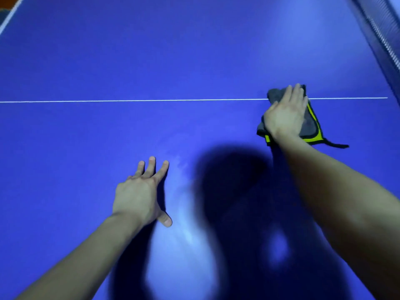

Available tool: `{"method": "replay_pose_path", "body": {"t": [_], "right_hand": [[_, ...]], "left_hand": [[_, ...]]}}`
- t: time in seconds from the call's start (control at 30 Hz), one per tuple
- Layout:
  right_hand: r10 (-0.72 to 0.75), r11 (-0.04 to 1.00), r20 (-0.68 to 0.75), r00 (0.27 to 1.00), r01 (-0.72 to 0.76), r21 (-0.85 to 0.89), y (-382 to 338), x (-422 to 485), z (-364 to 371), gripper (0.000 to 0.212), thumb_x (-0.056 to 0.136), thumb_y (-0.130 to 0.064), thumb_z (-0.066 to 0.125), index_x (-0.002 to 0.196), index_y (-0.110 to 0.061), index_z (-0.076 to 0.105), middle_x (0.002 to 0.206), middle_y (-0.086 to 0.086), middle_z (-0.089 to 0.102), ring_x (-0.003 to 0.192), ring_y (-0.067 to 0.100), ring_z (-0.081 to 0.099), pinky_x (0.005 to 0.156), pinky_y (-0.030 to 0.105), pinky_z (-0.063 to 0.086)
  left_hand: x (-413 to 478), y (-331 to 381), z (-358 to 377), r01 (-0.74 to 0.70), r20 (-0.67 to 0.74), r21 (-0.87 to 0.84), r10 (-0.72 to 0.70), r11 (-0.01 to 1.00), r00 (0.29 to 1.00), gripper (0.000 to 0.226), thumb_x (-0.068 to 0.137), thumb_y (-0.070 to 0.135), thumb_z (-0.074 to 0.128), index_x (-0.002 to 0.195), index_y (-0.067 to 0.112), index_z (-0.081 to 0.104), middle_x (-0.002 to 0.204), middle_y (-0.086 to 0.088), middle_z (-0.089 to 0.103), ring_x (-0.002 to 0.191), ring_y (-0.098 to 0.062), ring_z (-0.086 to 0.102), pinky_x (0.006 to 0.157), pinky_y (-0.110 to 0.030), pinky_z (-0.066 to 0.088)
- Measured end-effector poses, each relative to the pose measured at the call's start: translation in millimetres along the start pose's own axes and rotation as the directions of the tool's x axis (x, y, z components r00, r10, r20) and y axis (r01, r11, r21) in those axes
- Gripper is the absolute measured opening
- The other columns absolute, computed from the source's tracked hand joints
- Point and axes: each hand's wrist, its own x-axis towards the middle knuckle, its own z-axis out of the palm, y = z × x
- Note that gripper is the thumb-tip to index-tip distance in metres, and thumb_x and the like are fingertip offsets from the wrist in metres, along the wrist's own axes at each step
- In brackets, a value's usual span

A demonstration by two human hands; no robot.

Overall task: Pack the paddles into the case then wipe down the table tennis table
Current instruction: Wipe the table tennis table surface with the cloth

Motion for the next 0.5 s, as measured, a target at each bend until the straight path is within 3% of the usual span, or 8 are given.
{"method": "replay_pose_path", "body": {"t": [0.1,0.2,0.27,0.3,0.33,0.4,0.47,0.5], "right_hand": [[-0.234,0.972,-0.044,0.971,0.235,0.027,-86,-41,23,0.068,0.104,-0.034,0.046,0.163,0.001,0.041,0.17,0.027,0.037,0.159,0.045,0.033,0.132,0.06,0.021],[-0.612,0.784,-0.006,0.791,0.608,0.121,-191,-107,37,0.062,0.109,-0.034,0.044,0.164,-0.007,0.044,0.175,0.016,0.035,0.163,0.036,0.031,0.133,0.055,0.02],[-0.743,0.67,0.135,0.656,0.728,0.147,-222,-136,33,0.061,0.112,-0.033,0.041,0.17,-0.014,0.036,0.18,0.007,0.026,0.167,0.027,0.021,0.135,0.047,0.012],[-0.763,0.647,0.163,0.626,0.74,0.184,-218,-132,31,0.061,0.111,-0.033,0.044,0.169,-0.016,0.037,0.179,0.006,0.027,0.167,0.025,0.022,0.136,0.045,0.012],[-0.756,0.653,0.136,0.64,0.726,0.217,-202,-120,29,0.061,0.108,-0.033,0.049,0.166,-0.016,0.044,0.177,0.006,0.034,0.165,0.026,0.027,0.135,0.045,0.015],[-0.626,0.769,0.054,0.778,0.606,0.203,-141,-82,28,0.063,0.1,-0.042,0.055,0.156,-0.014,0.058,0.169,0.009,0.047,0.16,0.03,0.039,0.133,0.049,0.021],[-0.356,0.933,0.033,0.934,0.353,0.073,-57,-36,19,0.073,0.096,-0.054,0.046,0.154,-0.012,0.058,0.17,0.011,0.045,0.161,0.031,0.036,0.133,0.054,0.019],[-0.221,0.975,0.043,0.974,0.221,0.02,-21,-18,10,0.078,0.097,-0.057,0.039,0.158,-0.011,0.054,0.173,0.012,0.04,0.163,0.032,0.03,0.133,0.057,0.016]], "left_hand": [[-1,-1,-1,-0.002,-0.023,-0.004,0.002,1.0,1.0,0.169,0.041,0.081,0.092,0.165,0.048,-0.019,0.178,0.013,-0.016,0.166,-0.018,0.008,0.088,-0.036,0.052],[-1,-1,-2,0.005,-0.031,-0.028,-0.006,1.0,0.999,0.169,0.043,0.076,0.094,0.165,0.048,-0.018,0.178,0.014,-0.017,0.167,-0.017,0.001,0.098,-0.039,0.051],[-1,0,0,0.021,-0.033,-0.039,-0.022,0.999,0.999,0.168,0.043,0.075,0.095,0.165,0.049,-0.018,0.177,0.015,-0.017,0.166,-0.016,0.0,0.1,-0.04,0.051],[0,-1,0,0.02,-0.036,-0.036,-0.021,0.999,0.999,0.168,0.043,0.075,0.095,0.165,0.049,-0.019,0.177,0.015,-0.017,0.166,-0.015,0.0,0.098,-0.04,0.053],[0,-2,1,0.013,-0.032,-0.037,-0.015,0.999,0.999,0.168,0.043,0.076,0.094,0.164,0.05,-0.019,0.177,0.015,-0.017,0.166,-0.016,0.001,0.097,-0.04,0.053],[1,-4,3,0.008,-0.02,-0.042,-0.009,0.999,1.0,0.17,0.041,0.078,0.094,0.164,0.05,-0.02,0.178,0.015,-0.017,0.166,-0.017,0.004,0.096,-0.04,0.054],[1,-5,4,0.003,-0.026,-0.033,-0.004,0.999,1.0,0.171,0.039,0.081,0.092,0.163,0.051,-0.021,0.178,0.015,-0.016,0.166,-0.018,0.01,0.092,-0.038,0.054],[1,-5,5,0.002,-0.037,-0.031,-0.003,1.0,0.999,0.171,0.038,0.081,0.091,0.163,0.05,-0.02,0.178,0.014,-0.016,0.166,-0.018,0.011,0.089,-0.037,0.053]]}}
